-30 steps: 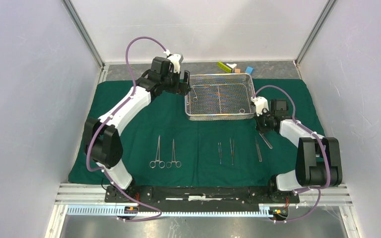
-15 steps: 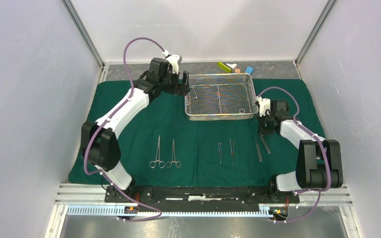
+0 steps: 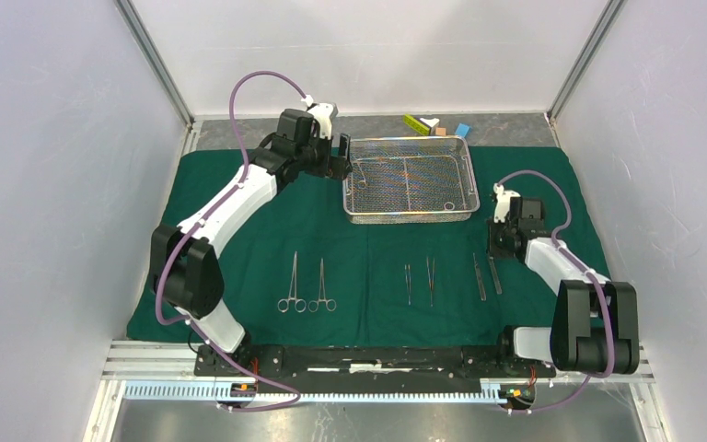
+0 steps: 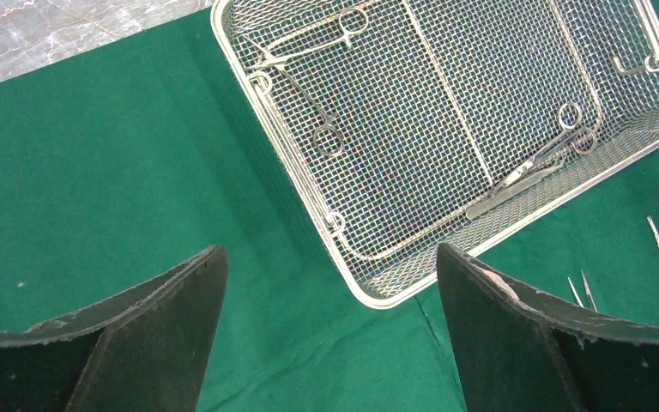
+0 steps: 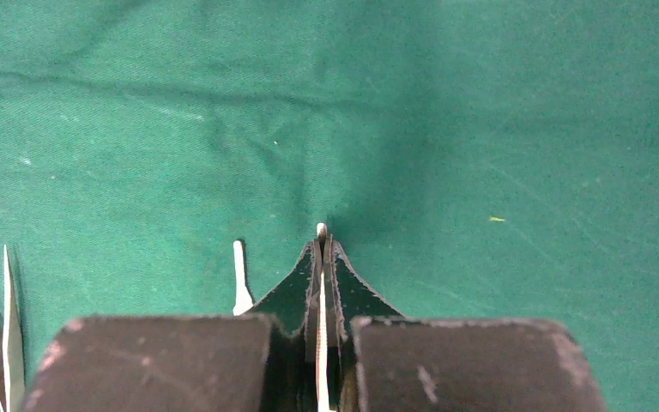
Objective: Open and lay out the surgical kit
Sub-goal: Adjust the medical item in the surgical kit.
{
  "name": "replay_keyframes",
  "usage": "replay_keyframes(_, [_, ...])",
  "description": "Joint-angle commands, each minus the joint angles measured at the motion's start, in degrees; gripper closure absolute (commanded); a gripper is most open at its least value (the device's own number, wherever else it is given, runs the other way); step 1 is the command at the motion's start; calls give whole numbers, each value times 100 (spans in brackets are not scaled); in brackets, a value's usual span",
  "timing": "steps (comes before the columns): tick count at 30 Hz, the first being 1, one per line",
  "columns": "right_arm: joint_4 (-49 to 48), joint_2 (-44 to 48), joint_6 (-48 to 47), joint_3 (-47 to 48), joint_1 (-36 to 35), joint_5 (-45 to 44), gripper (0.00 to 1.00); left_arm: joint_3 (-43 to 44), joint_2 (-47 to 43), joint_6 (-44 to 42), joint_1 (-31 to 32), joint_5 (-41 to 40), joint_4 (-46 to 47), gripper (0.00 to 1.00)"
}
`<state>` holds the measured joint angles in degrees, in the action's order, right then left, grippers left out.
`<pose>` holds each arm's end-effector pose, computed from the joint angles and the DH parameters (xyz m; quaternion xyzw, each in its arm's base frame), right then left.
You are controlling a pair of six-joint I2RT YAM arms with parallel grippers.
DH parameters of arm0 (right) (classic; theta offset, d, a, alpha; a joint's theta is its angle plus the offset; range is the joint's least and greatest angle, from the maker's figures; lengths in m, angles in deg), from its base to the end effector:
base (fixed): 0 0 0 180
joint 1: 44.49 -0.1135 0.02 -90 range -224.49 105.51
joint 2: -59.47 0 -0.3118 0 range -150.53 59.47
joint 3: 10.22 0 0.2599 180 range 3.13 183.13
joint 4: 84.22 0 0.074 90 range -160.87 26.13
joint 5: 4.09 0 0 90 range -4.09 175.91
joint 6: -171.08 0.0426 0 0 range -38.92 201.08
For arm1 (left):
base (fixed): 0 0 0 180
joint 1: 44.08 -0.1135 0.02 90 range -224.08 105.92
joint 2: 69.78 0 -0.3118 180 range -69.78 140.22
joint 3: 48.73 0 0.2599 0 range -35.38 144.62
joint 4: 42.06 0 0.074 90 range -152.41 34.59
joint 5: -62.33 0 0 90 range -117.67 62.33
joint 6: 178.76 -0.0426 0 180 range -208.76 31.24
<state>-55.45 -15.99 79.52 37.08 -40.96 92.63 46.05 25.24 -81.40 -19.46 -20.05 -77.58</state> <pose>0.2342 -0.0095 0.1952 -0.0002 0.9571 0.0435 0.2863 0.3626 -0.1724 0.3551 0.1632 0.8735 -0.1822 0.4210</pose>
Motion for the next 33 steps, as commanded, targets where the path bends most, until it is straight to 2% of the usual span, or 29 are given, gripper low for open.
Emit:
replay_keyframes(1, [-294,323,377,-133,50,-93,100,6,-230,-94,17,12,240,3])
replay_keyframes(19, [-522,429,640,-469,148,-2,100,-43,-241,-120,19,-41,249,1])
replay_keyframes(24, [-496,525,627,-468,157,47,81,-56,-261,-129,17,-47,249,1])
replay_keyframes(33, [-388,677,514,-360,166,241,76,-90,-307,-155,21,-59,262,0])
